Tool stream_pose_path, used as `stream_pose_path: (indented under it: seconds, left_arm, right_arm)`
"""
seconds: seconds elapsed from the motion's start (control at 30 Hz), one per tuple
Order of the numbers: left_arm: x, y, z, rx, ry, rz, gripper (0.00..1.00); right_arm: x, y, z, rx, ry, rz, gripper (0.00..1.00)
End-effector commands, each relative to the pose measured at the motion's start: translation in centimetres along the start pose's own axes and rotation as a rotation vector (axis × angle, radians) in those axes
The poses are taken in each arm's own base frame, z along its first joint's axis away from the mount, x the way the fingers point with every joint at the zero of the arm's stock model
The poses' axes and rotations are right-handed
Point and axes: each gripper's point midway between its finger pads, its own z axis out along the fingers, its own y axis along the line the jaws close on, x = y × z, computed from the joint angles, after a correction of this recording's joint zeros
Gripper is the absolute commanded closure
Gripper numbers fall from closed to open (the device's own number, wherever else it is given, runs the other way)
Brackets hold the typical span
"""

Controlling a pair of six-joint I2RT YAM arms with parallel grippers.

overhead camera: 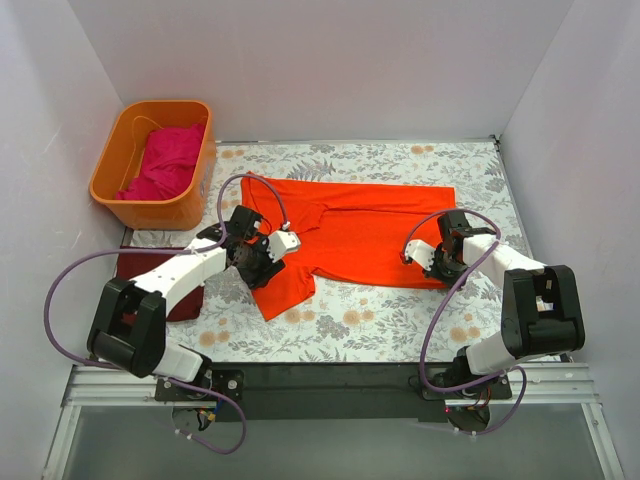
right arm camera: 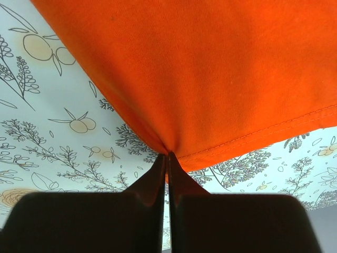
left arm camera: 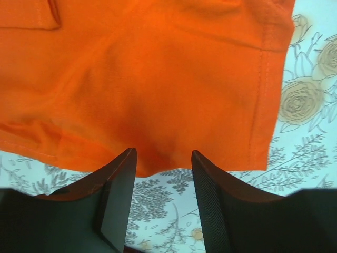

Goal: Fold and stack the t-shirts
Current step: Fold the tshirt

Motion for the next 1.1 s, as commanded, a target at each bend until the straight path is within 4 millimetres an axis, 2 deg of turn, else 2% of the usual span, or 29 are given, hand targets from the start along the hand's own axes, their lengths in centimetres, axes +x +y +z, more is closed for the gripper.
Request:
stream_pose_path:
  seconds: [0.0, 0.17, 0.37, 0.4, 0.47, 0.5, 0.67, 0.83, 1.07]
  left_arm:
    - [-0.6, 1.4, -1.1, -0.087, -0.027, 0.106, 0.56]
    - [1.0, 2.7, -0.2, -0.149, 0.032, 0.154, 0.57]
    - [3.4, 2.4, 1.1, -0.14, 0.098, 0.172, 0.57]
    - [3.5, 2.1, 1.2, -0.129, 0.098, 0.179, 0.67]
    - [3.9, 1.6, 1.1, -0.103, 0.11, 0.173, 0.78]
    - [3.9, 1.4, 1.1, -0.098, 0.11, 0.171, 0.88]
    - [5.0, 0.1, 0.2, -0.067, 0.123, 0.158, 0.99]
    - [5.2, -1.0, -0.9, -0.054, 0.095, 0.117, 1.0]
    - [3.0, -0.7, -3.6, -0.048, 0.016, 0.07, 1.0]
  right_arm:
    - [0.2, 0.0, 0.5, 0.002, 0.014, -0.005, 0.99]
    - [0.3, 0.0, 0.5, 0.003, 0.013, 0.003, 0.99]
    - [0.3, -0.2, 0.4, 0.005, 0.019, 0.007, 0.99]
    - [0.3, -0.2, 0.4, 0.006, 0.022, 0.006, 0.99]
    - [0.3, -0.2, 0.2, 0.006, 0.022, 0.006, 0.99]
    - [0.3, -0.1, 0.1, 0.008, 0.021, 0.006, 0.99]
    - [1.1, 0.8, -0.7, 0.017, 0.023, -0.016, 0.99]
    - [1.9, 1.8, -0.9, 0.017, 0.026, -0.022, 0.99]
    - [1.6, 1.2, -1.6, 0.034, 0.012, -0.016, 0.99]
